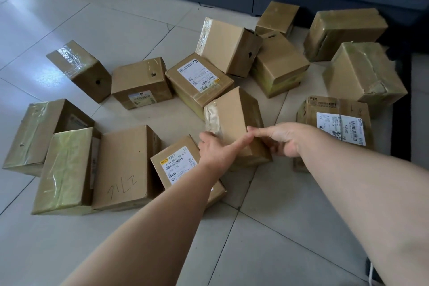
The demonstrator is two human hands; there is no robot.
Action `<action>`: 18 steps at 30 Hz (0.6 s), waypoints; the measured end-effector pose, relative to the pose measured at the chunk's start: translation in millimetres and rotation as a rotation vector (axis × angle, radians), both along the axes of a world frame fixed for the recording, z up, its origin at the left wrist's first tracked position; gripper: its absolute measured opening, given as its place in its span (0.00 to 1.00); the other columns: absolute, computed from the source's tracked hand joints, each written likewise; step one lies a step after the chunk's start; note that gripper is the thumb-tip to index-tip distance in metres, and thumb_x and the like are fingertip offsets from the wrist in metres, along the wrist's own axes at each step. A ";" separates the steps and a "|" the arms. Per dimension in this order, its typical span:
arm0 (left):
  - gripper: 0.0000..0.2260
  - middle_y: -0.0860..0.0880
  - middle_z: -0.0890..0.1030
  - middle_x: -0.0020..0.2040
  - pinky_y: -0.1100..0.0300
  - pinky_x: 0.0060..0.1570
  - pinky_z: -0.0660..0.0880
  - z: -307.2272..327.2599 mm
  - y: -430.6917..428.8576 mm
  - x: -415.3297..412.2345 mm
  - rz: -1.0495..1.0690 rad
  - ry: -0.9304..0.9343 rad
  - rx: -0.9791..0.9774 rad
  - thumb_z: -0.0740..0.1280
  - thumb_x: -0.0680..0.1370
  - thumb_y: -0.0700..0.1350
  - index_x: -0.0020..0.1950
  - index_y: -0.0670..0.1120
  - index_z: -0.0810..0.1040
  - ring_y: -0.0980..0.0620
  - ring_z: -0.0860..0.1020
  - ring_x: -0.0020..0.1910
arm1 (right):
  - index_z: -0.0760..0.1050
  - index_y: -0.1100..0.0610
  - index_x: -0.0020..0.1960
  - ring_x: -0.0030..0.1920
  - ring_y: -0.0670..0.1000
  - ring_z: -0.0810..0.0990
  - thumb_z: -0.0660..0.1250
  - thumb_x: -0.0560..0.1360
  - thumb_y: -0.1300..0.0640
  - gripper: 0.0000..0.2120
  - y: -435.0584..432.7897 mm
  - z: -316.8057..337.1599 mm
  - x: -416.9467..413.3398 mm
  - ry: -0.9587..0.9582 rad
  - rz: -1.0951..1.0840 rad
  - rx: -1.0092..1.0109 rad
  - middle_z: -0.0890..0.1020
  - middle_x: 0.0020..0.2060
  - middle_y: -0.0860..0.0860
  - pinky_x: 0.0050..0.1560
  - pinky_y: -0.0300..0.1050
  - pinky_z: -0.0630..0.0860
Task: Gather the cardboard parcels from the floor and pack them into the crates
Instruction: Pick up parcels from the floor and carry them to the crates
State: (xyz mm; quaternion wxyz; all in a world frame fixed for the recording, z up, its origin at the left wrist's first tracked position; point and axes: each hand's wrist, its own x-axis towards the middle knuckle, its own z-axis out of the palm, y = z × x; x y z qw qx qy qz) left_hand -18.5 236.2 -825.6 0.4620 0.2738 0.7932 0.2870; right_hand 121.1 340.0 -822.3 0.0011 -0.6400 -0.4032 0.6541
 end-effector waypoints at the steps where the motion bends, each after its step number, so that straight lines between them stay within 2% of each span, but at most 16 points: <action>1: 0.53 0.46 0.66 0.68 0.48 0.68 0.70 0.5 1.5 -0.8 0.018 -0.027 0.028 0.70 0.54 0.75 0.69 0.49 0.56 0.45 0.70 0.67 | 0.77 0.60 0.56 0.55 0.53 0.76 0.79 0.51 0.40 0.39 -0.6 0.8 1.0 0.003 -0.011 0.012 0.80 0.56 0.54 0.52 0.45 0.72; 3: 0.50 0.46 0.72 0.65 0.50 0.63 0.74 4.8 7.9 -2.9 0.094 -0.148 0.078 0.70 0.55 0.73 0.68 0.48 0.60 0.47 0.75 0.62 | 0.76 0.57 0.60 0.57 0.51 0.76 0.78 0.53 0.34 0.42 3.6 -0.6 4.0 0.021 -0.133 0.047 0.80 0.57 0.51 0.60 0.47 0.72; 5: 0.36 0.46 0.78 0.58 0.54 0.54 0.76 9.3 14.7 -4.3 0.173 -0.311 0.096 0.67 0.62 0.65 0.64 0.46 0.70 0.49 0.79 0.52 | 0.76 0.54 0.62 0.60 0.51 0.76 0.74 0.59 0.31 0.39 8.8 0.3 7.5 0.032 -0.260 0.062 0.79 0.59 0.48 0.66 0.57 0.69; 6: 0.27 0.45 0.80 0.55 0.54 0.52 0.76 7.9 17.2 -5.4 0.220 -0.390 0.098 0.65 0.66 0.60 0.59 0.45 0.75 0.49 0.78 0.49 | 0.76 0.52 0.62 0.61 0.52 0.75 0.73 0.61 0.32 0.36 10.8 1.7 9.0 0.041 -0.284 0.071 0.78 0.60 0.48 0.65 0.61 0.68; 7: 0.19 0.44 0.81 0.53 0.52 0.53 0.75 6.6 17.3 -6.3 0.257 -0.455 0.085 0.64 0.71 0.56 0.54 0.44 0.76 0.47 0.78 0.48 | 0.77 0.52 0.63 0.61 0.54 0.74 0.74 0.63 0.34 0.35 11.2 4.6 9.0 0.071 -0.294 0.063 0.78 0.61 0.48 0.64 0.63 0.70; 9: 0.10 0.42 0.79 0.51 0.49 0.56 0.75 3.1 13.6 -6.2 0.298 -0.525 0.045 0.60 0.77 0.47 0.51 0.43 0.76 0.45 0.76 0.49 | 0.76 0.56 0.64 0.59 0.58 0.76 0.77 0.63 0.40 0.34 11.1 7.7 8.4 0.151 -0.303 0.019 0.78 0.62 0.53 0.59 0.60 0.75; 12: 0.09 0.43 0.78 0.51 0.52 0.53 0.75 0.8 12.1 -5.5 0.282 -0.412 0.031 0.55 0.80 0.41 0.52 0.47 0.75 0.44 0.77 0.50 | 0.74 0.58 0.63 0.48 0.56 0.78 0.79 0.63 0.48 0.32 4.1 10.2 9.1 0.184 -0.259 0.012 0.80 0.52 0.55 0.54 0.55 0.77; 13: 0.12 0.44 0.78 0.52 0.54 0.55 0.76 0.7 14.5 -7.2 0.268 -0.331 0.057 0.54 0.79 0.40 0.53 0.49 0.76 0.44 0.78 0.52 | 0.73 0.57 0.62 0.47 0.55 0.78 0.80 0.63 0.50 0.32 2.4 9.2 9.8 0.193 -0.253 0.027 0.81 0.50 0.55 0.52 0.54 0.78; 14: 0.14 0.45 0.79 0.54 0.52 0.59 0.76 2.3 16.8 -9.0 0.250 -0.244 0.081 0.53 0.79 0.40 0.57 0.50 0.76 0.44 0.78 0.54 | 0.73 0.57 0.62 0.47 0.54 0.80 0.79 0.64 0.52 0.30 2.2 7.1 10.7 0.209 -0.262 0.043 0.82 0.49 0.54 0.49 0.52 0.79; 16: 0.15 0.45 0.80 0.58 0.48 0.61 0.75 6.3 19.6 -11.7 0.218 -0.126 0.095 0.53 0.79 0.43 0.59 0.48 0.77 0.43 0.78 0.57 | 0.78 0.55 0.60 0.48 0.54 0.83 0.78 0.67 0.51 0.23 4.9 4.1 11.5 0.254 -0.312 0.063 0.84 0.48 0.54 0.48 0.50 0.80; 18: 0.18 0.45 0.82 0.55 0.50 0.56 0.77 7.0 21.9 -12.0 0.232 -0.182 0.076 0.55 0.79 0.52 0.57 0.45 0.80 0.45 0.80 0.55 | 0.81 0.50 0.54 0.52 0.53 0.83 0.75 0.70 0.47 0.14 9.0 1.4 11.3 0.280 -0.374 0.082 0.85 0.50 0.52 0.55 0.53 0.79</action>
